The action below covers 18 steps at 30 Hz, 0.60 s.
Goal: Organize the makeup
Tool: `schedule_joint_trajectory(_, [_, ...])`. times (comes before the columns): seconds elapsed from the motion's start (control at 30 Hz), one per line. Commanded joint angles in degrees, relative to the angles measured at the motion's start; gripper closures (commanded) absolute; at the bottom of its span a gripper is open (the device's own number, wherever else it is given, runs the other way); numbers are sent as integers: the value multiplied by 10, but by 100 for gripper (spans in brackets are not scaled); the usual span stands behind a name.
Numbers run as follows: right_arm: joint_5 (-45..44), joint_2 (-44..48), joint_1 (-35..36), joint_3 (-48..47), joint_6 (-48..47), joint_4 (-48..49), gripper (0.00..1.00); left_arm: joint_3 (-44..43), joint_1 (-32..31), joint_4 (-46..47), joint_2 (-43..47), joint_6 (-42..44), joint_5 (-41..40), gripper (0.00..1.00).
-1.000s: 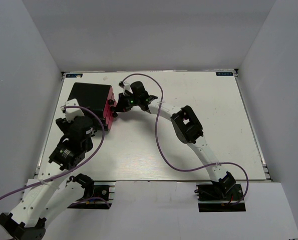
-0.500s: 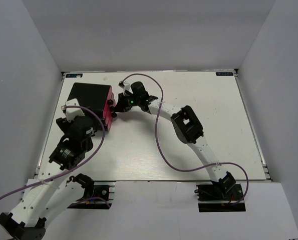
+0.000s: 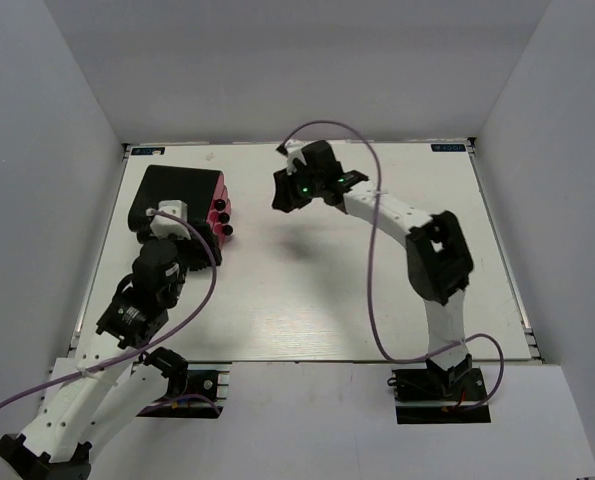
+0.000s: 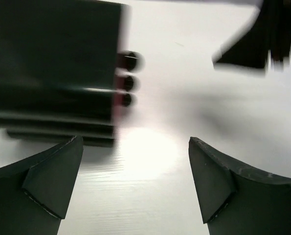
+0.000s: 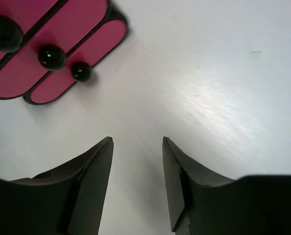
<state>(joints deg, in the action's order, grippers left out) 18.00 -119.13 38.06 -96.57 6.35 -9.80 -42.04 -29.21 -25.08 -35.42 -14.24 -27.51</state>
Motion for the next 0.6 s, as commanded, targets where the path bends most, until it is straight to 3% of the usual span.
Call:
schedule_joint_trajectory(0.0, [-127, 100, -19, 18, -61, -99, 48, 10, 2, 45, -14, 56, 260, 2])
schedule_joint_trajectory(0.07, [-174, 168, -21, 55, -95, -119, 36, 10, -3, 54, -25, 74, 361, 2])
schedule_joint_trajectory(0.1, [-235, 197, -23, 77, -104, -120, 31, 10, -3, 57, -39, 77, 378, 2])
schedule_joint_trajectory(0.13, [-257, 257, -24, 102, -114, -100, 31, 8, -3, 58, -47, 81, 395, 2])
schedule_joint_trajectory(0.2, [-305, 323, -25, 193, -154, -71, 17, 6, -3, 58, -61, 82, 421, 2])
schedule_joint_trajectory(0.27, [-333, 416, -27, 282, -190, -26, 11, 9, -3, 61, -65, 83, 424, 2])
schedule_joint_trajectory(0.4, [-360, 563, -33, 391, -226, 7, 11, 13, -3, 63, -66, 83, 417, 2])
schedule_joint_trajectory(0.57, [-374, 667, -56, 495, -245, 44, 11, 15, -3, 67, -69, 84, 411, 2])
